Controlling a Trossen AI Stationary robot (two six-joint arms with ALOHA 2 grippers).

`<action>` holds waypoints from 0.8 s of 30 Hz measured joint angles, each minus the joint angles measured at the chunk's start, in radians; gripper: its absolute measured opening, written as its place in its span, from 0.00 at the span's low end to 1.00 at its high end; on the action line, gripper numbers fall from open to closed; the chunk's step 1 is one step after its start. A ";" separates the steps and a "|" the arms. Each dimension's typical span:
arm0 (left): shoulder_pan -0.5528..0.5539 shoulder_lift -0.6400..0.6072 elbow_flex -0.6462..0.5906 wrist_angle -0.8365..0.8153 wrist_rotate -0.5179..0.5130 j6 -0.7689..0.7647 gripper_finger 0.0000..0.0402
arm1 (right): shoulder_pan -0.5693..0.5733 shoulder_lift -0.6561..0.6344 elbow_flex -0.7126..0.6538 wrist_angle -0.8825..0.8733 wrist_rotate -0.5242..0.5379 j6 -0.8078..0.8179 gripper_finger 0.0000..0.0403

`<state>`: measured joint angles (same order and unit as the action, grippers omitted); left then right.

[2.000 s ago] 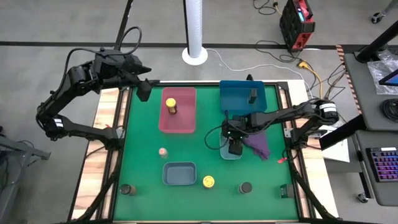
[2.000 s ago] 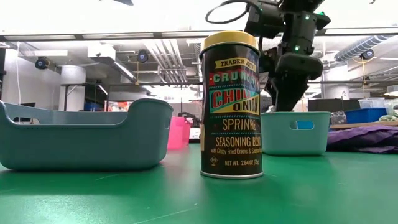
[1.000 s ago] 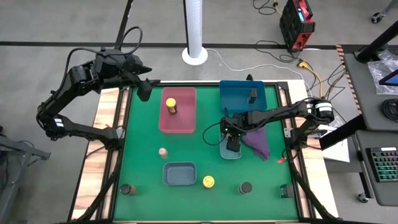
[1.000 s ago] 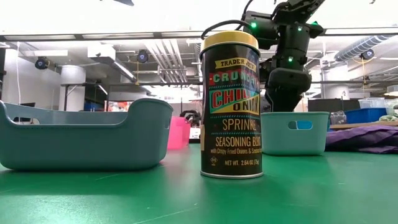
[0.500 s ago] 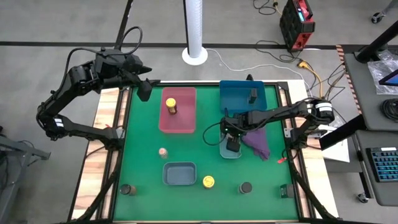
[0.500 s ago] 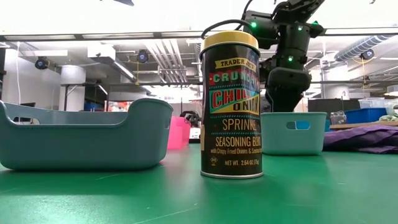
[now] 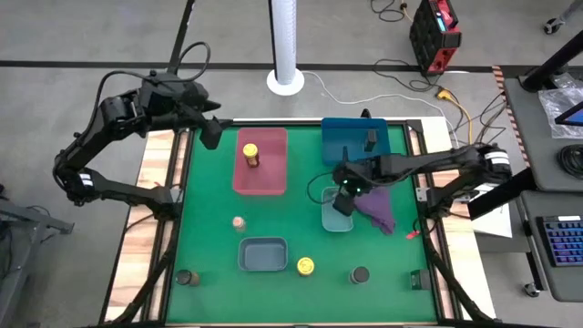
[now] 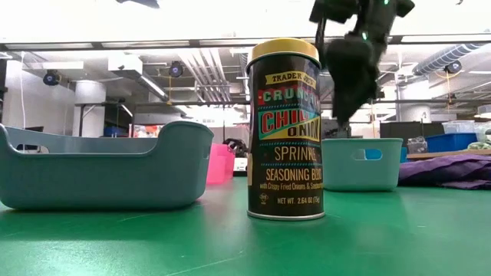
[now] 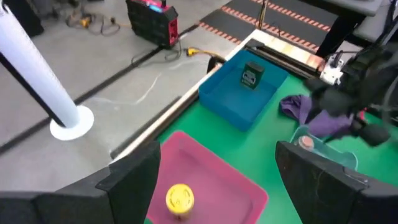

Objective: Sort spices by type
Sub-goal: Put the left black seasoning bottle into the small blue bin

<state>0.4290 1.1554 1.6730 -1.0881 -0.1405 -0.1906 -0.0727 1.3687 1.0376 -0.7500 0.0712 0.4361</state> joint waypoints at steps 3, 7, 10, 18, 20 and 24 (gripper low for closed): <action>-0.003 -0.003 0.000 -0.054 0.008 -0.029 0.75 | -0.002 -0.041 0.057 0.037 0.074 0.029 0.65; -0.025 -0.003 0.000 -0.120 0.033 -0.069 0.75 | -0.024 -0.057 0.146 0.130 0.145 0.016 0.63; -0.053 -0.004 0.000 -0.174 0.088 -0.110 0.75 | -0.061 -0.056 0.198 0.220 0.162 -0.010 0.63; -0.238 -0.005 0.000 -0.368 0.246 -0.299 0.75 | -0.152 -0.020 0.296 0.314 0.164 -0.123 0.65; -0.297 -0.005 0.000 -0.405 0.249 -0.349 0.75 | -0.167 -0.016 0.302 0.316 0.160 -0.142 0.66; -0.417 -0.004 0.000 -0.458 0.259 -0.497 0.75 | -0.191 -0.015 0.302 0.313 0.157 -0.141 0.68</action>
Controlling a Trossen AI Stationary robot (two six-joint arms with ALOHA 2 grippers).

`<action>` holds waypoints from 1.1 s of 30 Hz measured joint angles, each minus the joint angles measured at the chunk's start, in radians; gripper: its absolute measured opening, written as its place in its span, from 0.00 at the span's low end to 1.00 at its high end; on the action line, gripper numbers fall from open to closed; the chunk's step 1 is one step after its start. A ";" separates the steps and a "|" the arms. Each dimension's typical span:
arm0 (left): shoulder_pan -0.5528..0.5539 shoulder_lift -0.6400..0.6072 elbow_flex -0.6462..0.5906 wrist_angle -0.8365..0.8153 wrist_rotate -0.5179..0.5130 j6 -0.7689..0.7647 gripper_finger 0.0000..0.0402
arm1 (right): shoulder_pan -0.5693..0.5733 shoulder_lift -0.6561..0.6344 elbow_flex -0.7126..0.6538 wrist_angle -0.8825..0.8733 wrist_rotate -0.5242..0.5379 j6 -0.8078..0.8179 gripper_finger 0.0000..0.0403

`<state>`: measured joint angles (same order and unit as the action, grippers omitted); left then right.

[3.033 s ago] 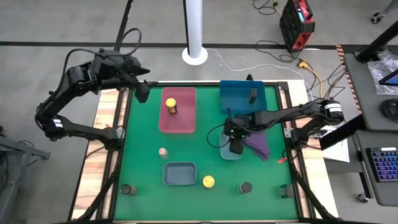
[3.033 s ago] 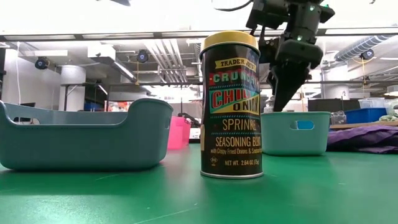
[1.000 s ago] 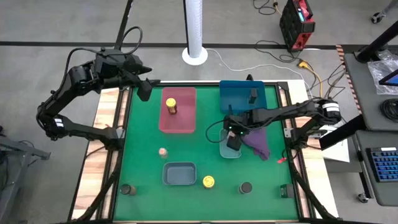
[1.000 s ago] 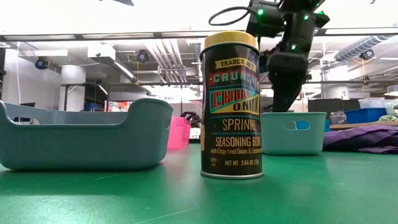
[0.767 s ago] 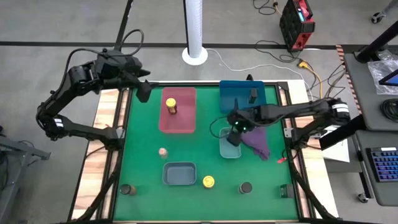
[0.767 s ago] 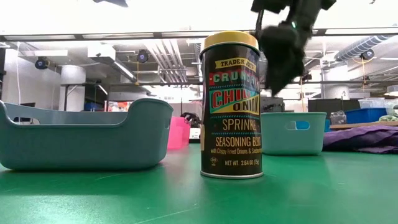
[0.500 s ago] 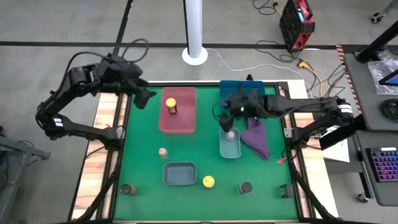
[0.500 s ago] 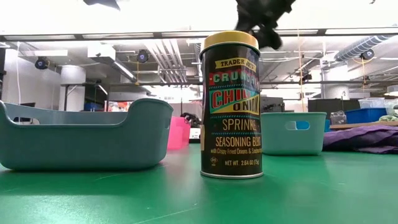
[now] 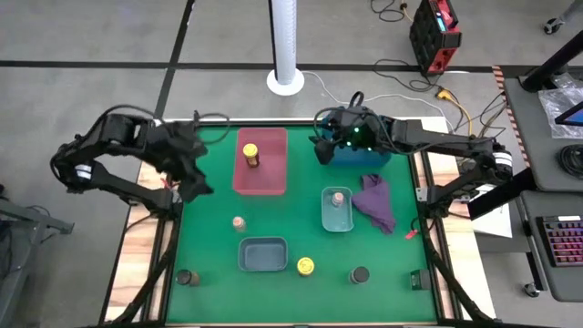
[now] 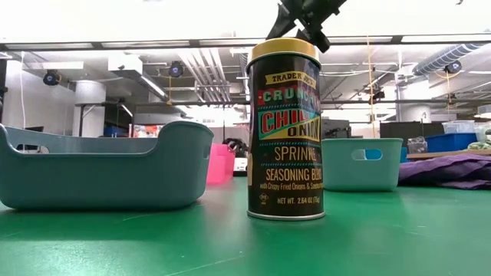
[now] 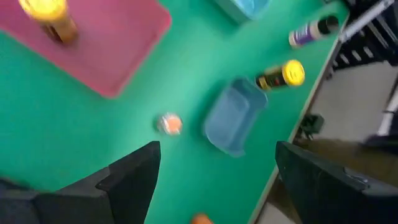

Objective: Sort spices by type
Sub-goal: Put the left black seasoning bottle into the small blue bin

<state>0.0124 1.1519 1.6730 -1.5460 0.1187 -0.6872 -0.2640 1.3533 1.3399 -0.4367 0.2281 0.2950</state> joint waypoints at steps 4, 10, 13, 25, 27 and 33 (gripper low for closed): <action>-0.157 0.007 0.000 -0.011 0.004 -0.131 0.75 | -0.015 0.000 0.002 0.000 -0.002 -0.016 0.71; -0.390 0.046 -0.001 -0.010 -0.043 -0.258 0.75 | -0.038 0.000 0.004 0.001 -0.031 -0.018 0.75; -0.504 0.073 -0.012 -0.011 -0.049 -0.302 0.75 | -0.053 0.000 0.004 0.001 -0.054 -0.023 0.76; -0.810 0.166 -0.136 0.075 -0.094 -0.580 0.75 | -0.066 0.000 0.004 0.000 -0.109 -0.118 0.75; -0.845 0.183 -0.157 0.086 -0.094 -0.594 0.75 | -0.068 0.001 0.004 0.000 -0.127 -0.121 0.76; -0.932 0.254 -0.183 0.115 -0.145 -0.541 0.75 | -0.062 0.001 0.004 -0.013 -0.161 -0.069 0.80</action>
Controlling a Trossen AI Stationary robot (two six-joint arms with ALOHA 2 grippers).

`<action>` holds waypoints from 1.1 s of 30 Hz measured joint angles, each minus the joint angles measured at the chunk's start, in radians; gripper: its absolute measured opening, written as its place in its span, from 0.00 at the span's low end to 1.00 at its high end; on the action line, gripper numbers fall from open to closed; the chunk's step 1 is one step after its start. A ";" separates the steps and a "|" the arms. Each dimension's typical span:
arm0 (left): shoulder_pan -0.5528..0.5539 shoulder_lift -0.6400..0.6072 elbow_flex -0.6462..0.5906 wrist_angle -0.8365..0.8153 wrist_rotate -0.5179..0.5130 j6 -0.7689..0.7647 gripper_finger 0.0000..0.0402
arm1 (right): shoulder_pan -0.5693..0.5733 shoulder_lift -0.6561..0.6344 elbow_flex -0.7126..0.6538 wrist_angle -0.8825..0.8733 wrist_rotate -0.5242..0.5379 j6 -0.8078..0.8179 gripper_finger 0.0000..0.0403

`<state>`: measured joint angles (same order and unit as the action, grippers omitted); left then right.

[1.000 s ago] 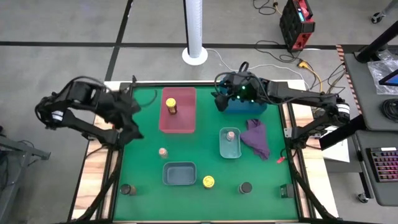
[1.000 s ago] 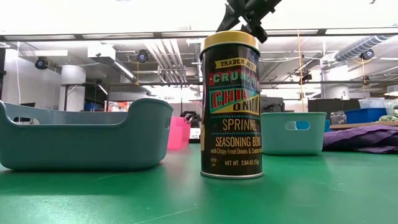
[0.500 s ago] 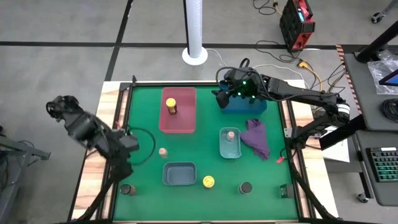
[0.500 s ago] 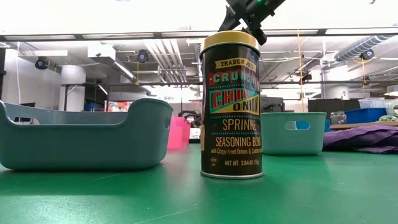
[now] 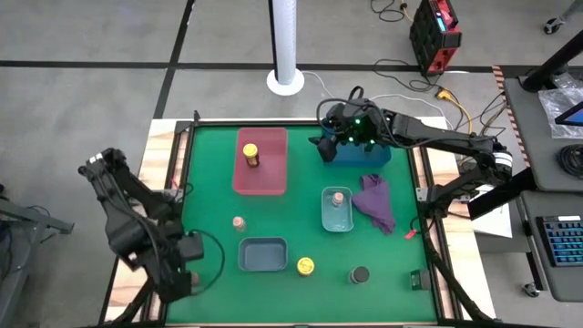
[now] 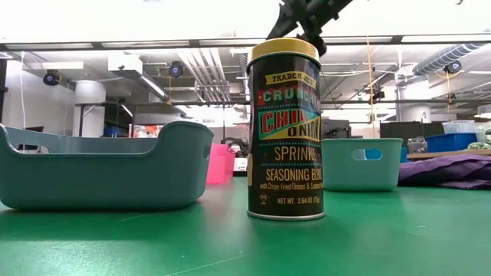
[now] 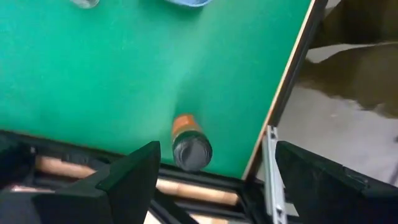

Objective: Sort spices by type
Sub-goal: Put the left black seasoning bottle into the small blue bin

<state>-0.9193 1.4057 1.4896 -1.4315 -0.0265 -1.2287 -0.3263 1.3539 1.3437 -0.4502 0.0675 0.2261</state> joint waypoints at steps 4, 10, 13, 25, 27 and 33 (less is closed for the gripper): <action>-0.070 0.022 -0.040 0.053 -0.014 0.004 0.75 | 0.014 -0.001 -0.001 -0.041 -0.001 0.055 0.82; -0.182 -0.009 -0.153 0.135 -0.035 -0.034 0.75 | 0.048 -0.005 -0.001 -0.075 0.003 0.131 0.83; -0.207 -0.053 -0.239 0.167 -0.036 -0.034 0.75 | 0.066 -0.005 -0.001 -0.075 0.003 0.133 0.82; -0.213 -0.182 -0.535 0.388 -0.044 -0.001 0.71 | 0.087 -0.004 -0.001 -0.077 0.010 0.196 0.77; -0.213 -0.183 -0.552 0.404 -0.044 0.013 0.70 | 0.087 -0.004 0.000 -0.077 0.011 0.200 0.77; -0.213 -0.179 -0.574 0.463 -0.053 0.016 0.70 | 0.087 -0.004 0.002 -0.077 0.012 0.204 0.78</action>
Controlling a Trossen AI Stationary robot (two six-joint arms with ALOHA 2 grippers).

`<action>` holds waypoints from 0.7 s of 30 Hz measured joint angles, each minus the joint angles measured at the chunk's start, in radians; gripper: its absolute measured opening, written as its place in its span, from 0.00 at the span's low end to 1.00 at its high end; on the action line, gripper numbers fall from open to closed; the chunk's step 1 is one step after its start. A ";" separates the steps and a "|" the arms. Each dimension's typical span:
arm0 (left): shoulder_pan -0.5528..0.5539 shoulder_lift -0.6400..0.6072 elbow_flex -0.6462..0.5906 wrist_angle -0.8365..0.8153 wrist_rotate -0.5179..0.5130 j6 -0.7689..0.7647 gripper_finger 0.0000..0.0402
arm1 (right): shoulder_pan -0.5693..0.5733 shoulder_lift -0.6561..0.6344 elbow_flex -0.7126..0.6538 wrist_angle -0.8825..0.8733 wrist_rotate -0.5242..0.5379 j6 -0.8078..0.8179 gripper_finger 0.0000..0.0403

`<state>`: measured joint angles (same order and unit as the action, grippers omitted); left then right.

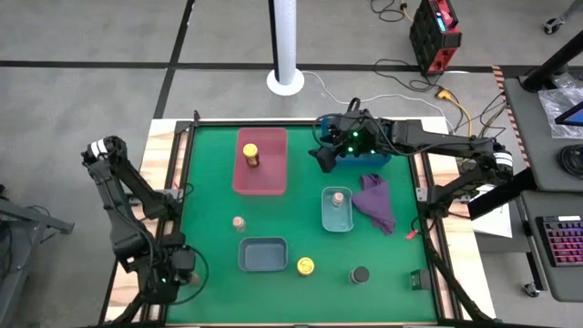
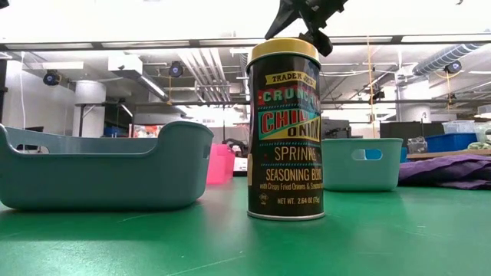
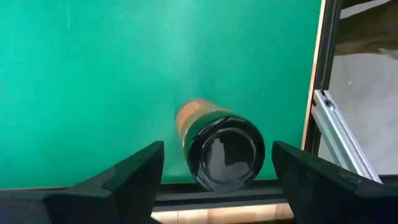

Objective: Sort spices by type
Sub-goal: Put the left black seasoning bottle into the small blue bin

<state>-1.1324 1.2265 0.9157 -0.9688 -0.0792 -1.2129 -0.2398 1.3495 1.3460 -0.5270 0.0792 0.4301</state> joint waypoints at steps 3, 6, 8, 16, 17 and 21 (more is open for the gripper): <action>0.000 0.017 0.000 0.000 -0.001 0.000 0.70 | 0.000 0.000 0.000 0.000 0.002 0.000 0.77; 0.000 0.036 0.000 0.010 -0.001 0.002 0.70 | 0.000 0.000 0.000 0.000 0.011 -0.002 0.76; 0.000 0.053 0.000 0.022 -0.001 0.007 0.70 | 0.000 0.000 0.000 0.000 0.020 -0.004 0.75; 0.000 0.103 0.000 0.027 0.000 0.000 0.68 | 0.000 0.000 -0.001 0.000 0.027 -0.012 0.78; 0.000 0.105 0.000 0.027 0.000 0.000 0.66 | 0.000 0.000 -0.001 0.000 0.027 -0.013 0.78; 0.000 0.108 0.000 0.033 0.012 -0.001 0.55 | 0.000 0.001 -0.002 0.000 0.027 -0.017 0.78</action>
<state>-1.1324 1.3342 0.9155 -0.9353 -0.0669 -1.2137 -0.2401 1.3501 1.3441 -0.5270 0.1059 0.4129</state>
